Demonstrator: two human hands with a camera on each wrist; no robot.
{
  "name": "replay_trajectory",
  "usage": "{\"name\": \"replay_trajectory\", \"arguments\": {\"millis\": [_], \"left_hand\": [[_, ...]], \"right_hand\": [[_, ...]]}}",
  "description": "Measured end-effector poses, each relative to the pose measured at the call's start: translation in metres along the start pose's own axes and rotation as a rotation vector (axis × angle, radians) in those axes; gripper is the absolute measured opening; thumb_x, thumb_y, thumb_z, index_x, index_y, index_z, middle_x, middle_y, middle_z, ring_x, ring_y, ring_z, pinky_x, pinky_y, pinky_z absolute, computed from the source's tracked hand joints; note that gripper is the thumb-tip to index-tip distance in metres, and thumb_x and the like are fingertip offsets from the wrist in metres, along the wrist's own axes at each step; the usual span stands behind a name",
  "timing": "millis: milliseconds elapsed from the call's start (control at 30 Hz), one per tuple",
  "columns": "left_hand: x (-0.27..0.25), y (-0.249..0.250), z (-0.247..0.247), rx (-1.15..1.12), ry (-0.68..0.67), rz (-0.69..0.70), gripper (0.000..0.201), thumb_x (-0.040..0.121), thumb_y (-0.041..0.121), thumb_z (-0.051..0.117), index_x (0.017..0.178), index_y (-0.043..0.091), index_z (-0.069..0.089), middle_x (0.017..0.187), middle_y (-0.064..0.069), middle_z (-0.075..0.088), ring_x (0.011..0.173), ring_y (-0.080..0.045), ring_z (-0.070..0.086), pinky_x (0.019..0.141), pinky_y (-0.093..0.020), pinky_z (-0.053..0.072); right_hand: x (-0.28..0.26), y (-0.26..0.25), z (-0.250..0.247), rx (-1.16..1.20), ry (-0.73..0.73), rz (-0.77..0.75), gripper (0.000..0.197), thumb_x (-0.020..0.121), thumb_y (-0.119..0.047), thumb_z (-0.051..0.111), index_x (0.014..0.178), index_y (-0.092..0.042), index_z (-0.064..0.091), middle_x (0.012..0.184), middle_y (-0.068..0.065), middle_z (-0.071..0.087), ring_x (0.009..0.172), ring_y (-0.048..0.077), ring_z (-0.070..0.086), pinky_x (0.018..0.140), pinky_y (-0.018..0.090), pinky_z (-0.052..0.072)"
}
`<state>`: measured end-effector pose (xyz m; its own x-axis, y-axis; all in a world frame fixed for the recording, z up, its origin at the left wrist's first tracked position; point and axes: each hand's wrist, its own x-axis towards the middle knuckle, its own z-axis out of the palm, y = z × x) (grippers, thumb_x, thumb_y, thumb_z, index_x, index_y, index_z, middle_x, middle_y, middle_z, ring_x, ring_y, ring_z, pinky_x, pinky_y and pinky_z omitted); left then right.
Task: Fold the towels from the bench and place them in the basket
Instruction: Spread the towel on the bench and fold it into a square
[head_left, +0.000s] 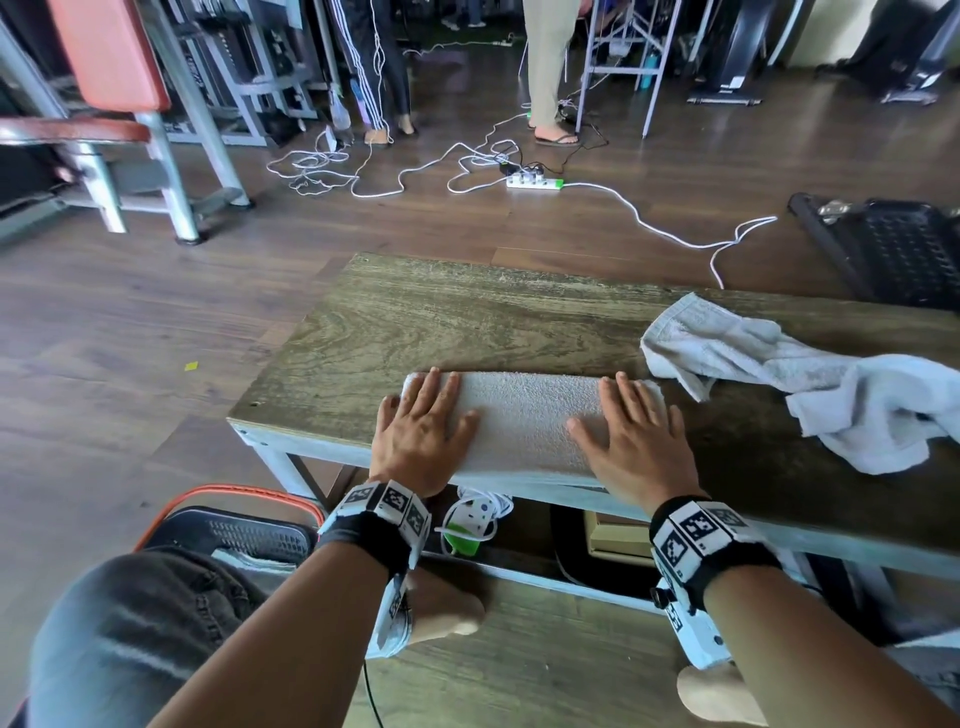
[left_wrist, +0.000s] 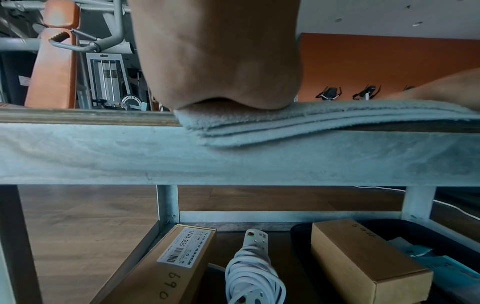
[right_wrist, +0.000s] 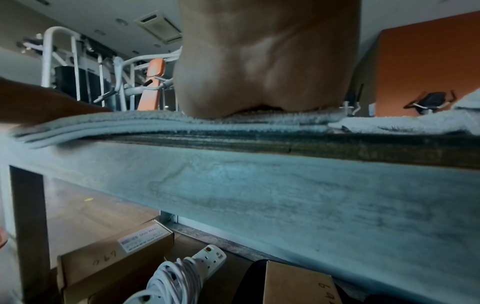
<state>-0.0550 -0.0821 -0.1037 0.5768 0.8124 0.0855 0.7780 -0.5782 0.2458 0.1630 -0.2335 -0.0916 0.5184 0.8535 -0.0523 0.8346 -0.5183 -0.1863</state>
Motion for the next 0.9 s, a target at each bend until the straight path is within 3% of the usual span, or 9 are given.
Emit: {"name": "replay_trajectory", "arguments": {"millis": [133, 200, 300, 400, 533, 600, 667, 767, 900], "left_hand": [[0.002, 0.003, 0.001, -0.001, -0.020, -0.034, 0.070, 0.094, 0.069, 0.013, 0.156, 0.035, 0.010, 0.165, 0.010, 0.004, 0.152, -0.012, -0.002, 0.122, -0.048, 0.006], [0.003, 0.002, 0.000, -0.001, -0.045, -0.045, 0.071, 0.094, 0.069, 0.012, 0.156, 0.035, 0.008, 0.165, 0.009, 0.003, 0.152, -0.013, -0.003, 0.122, -0.047, 0.004], [0.004, 0.005, -0.002, 0.004, -0.077, -0.073, 0.072, 0.093, 0.069, 0.011, 0.156, 0.034, 0.005, 0.166, 0.006, 0.000, 0.152, -0.015, -0.006, 0.122, -0.048, 0.002], [0.003, 0.014, -0.009, 0.020, -0.098, -0.154, 0.072, 0.094, 0.066, 0.012, 0.157, 0.031, 0.003, 0.166, 0.004, -0.004, 0.152, -0.018, -0.009, 0.122, -0.048, -0.001], [-0.002, 0.025, -0.017, 0.023, -0.148, -0.270, 0.076, 0.094, 0.068, 0.014, 0.156, 0.025, 0.004, 0.165, -0.003, 0.003, 0.151, -0.025, 0.002, 0.118, -0.053, 0.008], [-0.008, 0.029, -0.026, 0.094, -0.088, -0.323, 0.081, 0.089, 0.073, 0.027, 0.150, 0.018, 0.024, 0.153, -0.010, 0.028, 0.139, -0.030, 0.025, 0.110, -0.052, 0.022], [-0.013, 0.030, -0.038, 0.110, -0.095, -0.415, 0.082, 0.085, 0.075, 0.039, 0.140, 0.014, 0.040, 0.142, -0.013, 0.038, 0.131, -0.031, 0.032, 0.108, -0.051, 0.025], [-0.017, 0.020, -0.042, 0.024, -0.141, -0.454, 0.067, 0.085, 0.067, 0.046, 0.126, 0.014, 0.053, 0.131, -0.015, 0.050, 0.124, -0.033, 0.039, 0.107, -0.051, 0.025], [-0.027, 0.015, -0.051, -0.399, -0.110, -0.407, 0.049, 0.083, 0.044, 0.051, 0.111, 0.008, 0.068, 0.107, -0.015, 0.069, 0.098, -0.031, 0.065, 0.089, -0.039, 0.052]], "right_hand": [[-0.001, -0.002, -0.001, -0.103, 0.115, -0.080, 0.080, 0.096, -0.066, 0.020, 0.152, -0.011, 0.033, 0.161, 0.009, 0.030, 0.149, 0.027, 0.023, 0.122, 0.049, 0.014], [-0.008, -0.005, -0.006, -0.153, 0.309, -0.200, 0.059, 0.096, -0.052, 0.030, 0.122, -0.007, 0.058, 0.128, 0.014, 0.058, 0.122, 0.033, 0.050, 0.105, 0.046, 0.038], [-0.027, -0.012, -0.012, -0.064, 0.534, -0.399, 0.028, 0.096, -0.035, 0.043, 0.080, -0.015, 0.054, 0.081, 0.002, 0.053, 0.074, 0.024, 0.054, 0.060, 0.035, 0.044], [-0.040, -0.016, -0.011, -0.034, 0.447, -0.433, 0.031, 0.095, -0.035, 0.042, 0.070, -0.020, 0.050, 0.064, -0.006, 0.049, 0.053, 0.020, 0.054, 0.040, 0.026, 0.033], [-0.033, -0.007, -0.010, 0.006, 0.321, -0.289, 0.020, 0.096, -0.036, 0.045, 0.089, -0.019, 0.053, 0.088, -0.004, 0.055, 0.081, 0.018, 0.060, 0.056, 0.029, 0.041], [-0.029, -0.002, -0.012, 0.028, 0.197, -0.232, 0.030, 0.098, -0.036, 0.046, 0.117, -0.016, 0.056, 0.119, 0.002, 0.058, 0.113, 0.021, 0.058, 0.088, 0.033, 0.050], [-0.030, 0.001, -0.015, 0.062, 0.119, -0.192, 0.048, 0.099, -0.034, 0.049, 0.141, -0.013, 0.044, 0.144, 0.007, 0.047, 0.130, 0.026, 0.049, 0.108, 0.038, 0.042], [-0.038, -0.002, -0.013, 0.087, 0.160, -0.298, 0.051, 0.096, -0.030, 0.055, 0.142, -0.014, 0.041, 0.142, 0.006, 0.045, 0.127, 0.026, 0.048, 0.107, 0.037, 0.041], [-0.046, -0.011, -0.007, 0.096, 0.106, -0.459, 0.075, 0.088, -0.039, 0.061, 0.152, -0.018, 0.027, 0.156, 0.001, 0.025, 0.143, 0.021, 0.026, 0.119, 0.037, 0.027]]}}
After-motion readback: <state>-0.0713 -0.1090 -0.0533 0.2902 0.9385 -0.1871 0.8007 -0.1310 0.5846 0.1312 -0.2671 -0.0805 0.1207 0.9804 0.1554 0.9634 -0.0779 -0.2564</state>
